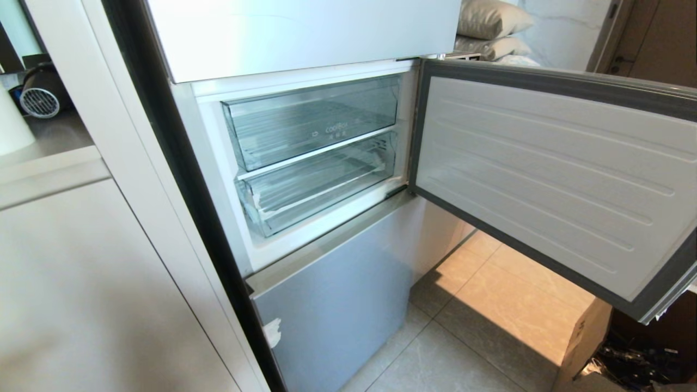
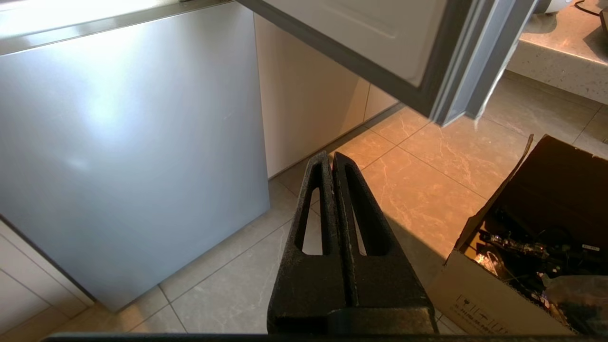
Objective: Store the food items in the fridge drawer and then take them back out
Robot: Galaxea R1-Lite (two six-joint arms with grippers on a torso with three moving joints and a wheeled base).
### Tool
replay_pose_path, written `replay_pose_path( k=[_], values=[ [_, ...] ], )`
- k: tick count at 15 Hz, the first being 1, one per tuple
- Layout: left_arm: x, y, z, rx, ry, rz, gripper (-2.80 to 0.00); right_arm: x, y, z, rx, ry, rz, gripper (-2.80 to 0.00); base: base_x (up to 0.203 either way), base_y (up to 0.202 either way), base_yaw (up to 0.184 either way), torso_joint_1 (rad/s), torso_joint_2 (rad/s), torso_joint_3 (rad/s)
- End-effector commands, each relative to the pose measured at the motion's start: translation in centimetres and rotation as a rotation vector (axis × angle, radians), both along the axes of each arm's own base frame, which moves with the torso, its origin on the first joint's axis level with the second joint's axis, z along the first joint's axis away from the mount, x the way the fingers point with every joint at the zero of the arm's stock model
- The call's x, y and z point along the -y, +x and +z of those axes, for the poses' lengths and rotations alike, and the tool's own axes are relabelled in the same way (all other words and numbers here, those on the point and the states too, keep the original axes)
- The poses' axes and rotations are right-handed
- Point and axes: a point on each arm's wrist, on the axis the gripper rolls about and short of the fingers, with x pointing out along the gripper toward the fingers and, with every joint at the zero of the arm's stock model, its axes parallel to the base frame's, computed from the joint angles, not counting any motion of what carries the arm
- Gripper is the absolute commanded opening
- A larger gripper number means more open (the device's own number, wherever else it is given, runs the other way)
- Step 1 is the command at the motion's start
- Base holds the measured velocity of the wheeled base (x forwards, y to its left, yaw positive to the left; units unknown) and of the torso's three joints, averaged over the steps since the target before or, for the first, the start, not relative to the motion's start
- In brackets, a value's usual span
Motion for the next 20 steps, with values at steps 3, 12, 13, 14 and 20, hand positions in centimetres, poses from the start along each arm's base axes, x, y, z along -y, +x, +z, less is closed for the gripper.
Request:
replay_pose_path(
  k=[3, 12, 13, 14, 20],
  values=[
    [-0.04, 0.02, -0.35, -0.032, -0.068, 0.018, -2.80, 0.00, 0.01, 0.00, -0.001, -0.001, 0.000, -2.80, 0.000, 0.000, 0.000, 0.000, 0.00, 0.000],
    [-0.15, 0.05, -0.29, -0.023, -0.163, 0.065, -2.80, 0.00, 0.01, -0.01, -0.002, -0.004, 0.001, -2.80, 0.000, 0.000, 0.000, 0.000, 0.00, 0.000],
    [-0.15, 0.05, -0.29, -0.023, -0.163, 0.065, -2.80, 0.00, 0.01, -0.01, -0.002, -0.002, 0.000, -2.80, 0.000, 0.000, 0.000, 0.000, 0.00, 0.000],
    [-0.15, 0.05, -0.29, -0.023, -0.163, 0.065, -2.80, 0.00, 0.01, -0.01, -0.002, -0.002, 0.000, -2.80, 0.000, 0.000, 0.000, 0.000, 0.00, 0.000],
    [-0.15, 0.05, -0.29, -0.023, -0.163, 0.065, -2.80, 0.00, 0.01, -0.01, -0.002, -0.002, 0.000, -2.80, 0.000, 0.000, 0.000, 0.000, 0.00, 0.000]
  ],
)
